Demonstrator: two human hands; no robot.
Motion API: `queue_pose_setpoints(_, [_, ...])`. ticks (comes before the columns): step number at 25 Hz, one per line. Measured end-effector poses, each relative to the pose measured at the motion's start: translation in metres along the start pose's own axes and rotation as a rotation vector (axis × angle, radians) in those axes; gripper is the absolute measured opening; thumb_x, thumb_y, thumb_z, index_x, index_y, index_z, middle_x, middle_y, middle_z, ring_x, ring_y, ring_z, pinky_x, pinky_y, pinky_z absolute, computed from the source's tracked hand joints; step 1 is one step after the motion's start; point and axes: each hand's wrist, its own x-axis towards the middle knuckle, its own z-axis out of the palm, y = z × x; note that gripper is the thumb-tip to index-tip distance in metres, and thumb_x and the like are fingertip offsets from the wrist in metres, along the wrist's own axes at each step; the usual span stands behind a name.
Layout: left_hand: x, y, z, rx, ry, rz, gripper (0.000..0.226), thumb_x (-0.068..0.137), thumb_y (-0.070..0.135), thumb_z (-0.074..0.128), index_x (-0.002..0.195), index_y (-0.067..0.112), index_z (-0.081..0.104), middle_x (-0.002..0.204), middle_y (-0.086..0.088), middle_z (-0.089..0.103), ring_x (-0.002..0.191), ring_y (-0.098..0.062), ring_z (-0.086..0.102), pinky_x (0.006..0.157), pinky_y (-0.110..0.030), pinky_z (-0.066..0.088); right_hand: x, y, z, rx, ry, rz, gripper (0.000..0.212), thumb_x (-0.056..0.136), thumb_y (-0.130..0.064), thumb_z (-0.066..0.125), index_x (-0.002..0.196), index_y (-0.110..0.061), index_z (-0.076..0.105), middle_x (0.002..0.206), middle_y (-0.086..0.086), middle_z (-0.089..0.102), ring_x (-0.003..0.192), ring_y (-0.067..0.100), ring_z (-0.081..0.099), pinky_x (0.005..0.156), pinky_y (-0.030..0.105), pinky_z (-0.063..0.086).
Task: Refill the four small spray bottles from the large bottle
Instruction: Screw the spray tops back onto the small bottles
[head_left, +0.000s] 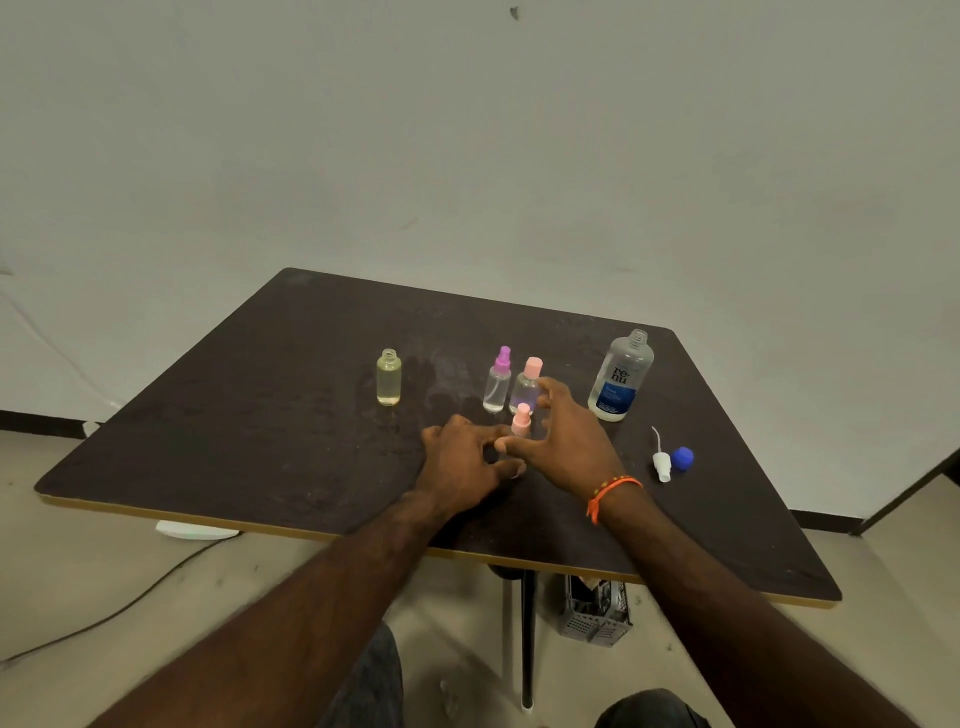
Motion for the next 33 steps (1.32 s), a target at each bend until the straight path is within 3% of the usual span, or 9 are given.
queue_pose_setpoints(7, [-0.001, 0.000, 0.001, 0.056, -0.003, -0.018, 0.045, 0.085, 0.055, 0.077, 0.128, 0.044, 0.069, 0.090, 0.029, 0.057, 0.108, -0.007, 0.047, 0.095, -0.038, 0.028, -0.001, 0.003, 0.002, -0.017, 0.141, -0.113, 0.049, 0.091, -0.023, 0.069, 0.136, -0.026, 0.050, 0.114, -0.001, 0.071, 0.102, 0.013, 0.068, 0.093, 0.040, 0.056])
queue_pose_setpoints(9, [-0.002, -0.001, 0.002, 0.049, 0.002, -0.014, 0.047, 0.084, 0.054, 0.078, 0.129, 0.045, 0.068, 0.088, 0.030, 0.056, 0.109, -0.008, 0.049, 0.094, -0.038, 0.029, 0.002, 0.004, 0.003, -0.040, 0.112, -0.064, 0.060, 0.084, -0.033, 0.077, 0.135, -0.026, 0.047, 0.107, -0.003, 0.070, 0.096, 0.014, 0.068, 0.089, 0.042, 0.057])
queue_pose_setpoints(12, [-0.001, -0.004, 0.003, 0.030, -0.017, -0.017, 0.044, 0.084, 0.053, 0.077, 0.127, 0.047, 0.069, 0.087, 0.033, 0.060, 0.107, -0.006, 0.048, 0.093, -0.038, 0.028, -0.002, 0.006, 0.004, 0.060, 0.006, 0.005, 0.091, 0.078, -0.038, 0.083, 0.150, -0.022, 0.030, 0.139, 0.002, 0.056, 0.123, 0.020, 0.057, 0.103, 0.043, 0.050])
queue_pose_setpoints(14, [0.002, -0.003, 0.002, 0.056, -0.015, -0.023, 0.046, 0.083, 0.055, 0.078, 0.127, 0.044, 0.069, 0.095, 0.027, 0.068, 0.110, -0.007, 0.051, 0.094, -0.039, 0.029, -0.004, 0.010, 0.005, 0.157, 0.043, -0.072, 0.079, 0.088, -0.030, 0.074, 0.153, -0.024, 0.028, 0.147, 0.001, 0.051, 0.130, 0.015, 0.052, 0.108, 0.041, 0.047])
queue_pose_setpoints(17, [0.003, -0.006, 0.006, 0.063, -0.007, -0.031, 0.048, 0.081, 0.057, 0.078, 0.126, 0.041, 0.071, 0.099, 0.023, 0.072, 0.110, -0.008, 0.056, 0.099, -0.041, 0.033, -0.003, 0.012, 0.004, 0.212, 0.101, -0.121, 0.063, 0.093, -0.014, 0.066, 0.147, -0.029, 0.038, 0.128, -0.002, 0.066, 0.115, 0.006, 0.063, 0.103, 0.036, 0.051])
queue_pose_setpoints(20, [0.003, -0.008, 0.007, 0.059, -0.026, -0.052, 0.049, 0.080, 0.059, 0.078, 0.126, 0.040, 0.070, 0.098, 0.023, 0.072, 0.109, -0.008, 0.058, 0.102, -0.044, 0.035, 0.000, 0.008, 0.001, 0.126, 0.143, -0.062, 0.061, 0.084, -0.030, 0.078, 0.136, -0.028, 0.047, 0.095, -0.007, 0.070, 0.087, 0.004, 0.067, 0.085, 0.033, 0.058])
queue_pose_setpoints(26, [0.002, -0.004, 0.005, 0.086, -0.044, -0.051, 0.046, 0.084, 0.056, 0.077, 0.127, 0.044, 0.069, 0.096, 0.026, 0.067, 0.116, -0.009, 0.051, 0.101, -0.042, 0.031, -0.004, 0.015, 0.005, 0.237, 0.028, -0.146, 0.073, 0.090, -0.023, 0.072, 0.151, -0.025, 0.032, 0.140, -0.004, 0.057, 0.123, 0.004, 0.055, 0.103, 0.026, 0.047])
queue_pose_setpoints(31, [0.003, -0.006, 0.006, 0.096, -0.057, -0.063, 0.048, 0.082, 0.057, 0.077, 0.127, 0.043, 0.068, 0.103, 0.022, 0.072, 0.117, -0.011, 0.054, 0.104, -0.045, 0.032, 0.000, 0.010, 0.003, 0.167, 0.163, -0.048, 0.062, 0.079, -0.033, 0.082, 0.132, -0.025, 0.050, 0.091, -0.007, 0.070, 0.082, 0.002, 0.067, 0.081, 0.027, 0.058])
queue_pose_setpoints(33, [0.002, -0.004, 0.006, 0.117, -0.047, -0.072, 0.043, 0.083, 0.055, 0.078, 0.121, 0.038, 0.071, 0.098, 0.021, 0.069, 0.115, -0.011, 0.054, 0.103, -0.045, 0.033, -0.003, 0.009, 0.007, 0.162, 0.131, -0.044, 0.074, 0.075, -0.041, 0.084, 0.135, -0.023, 0.046, 0.103, -0.011, 0.067, 0.089, 0.003, 0.064, 0.081, 0.026, 0.056])
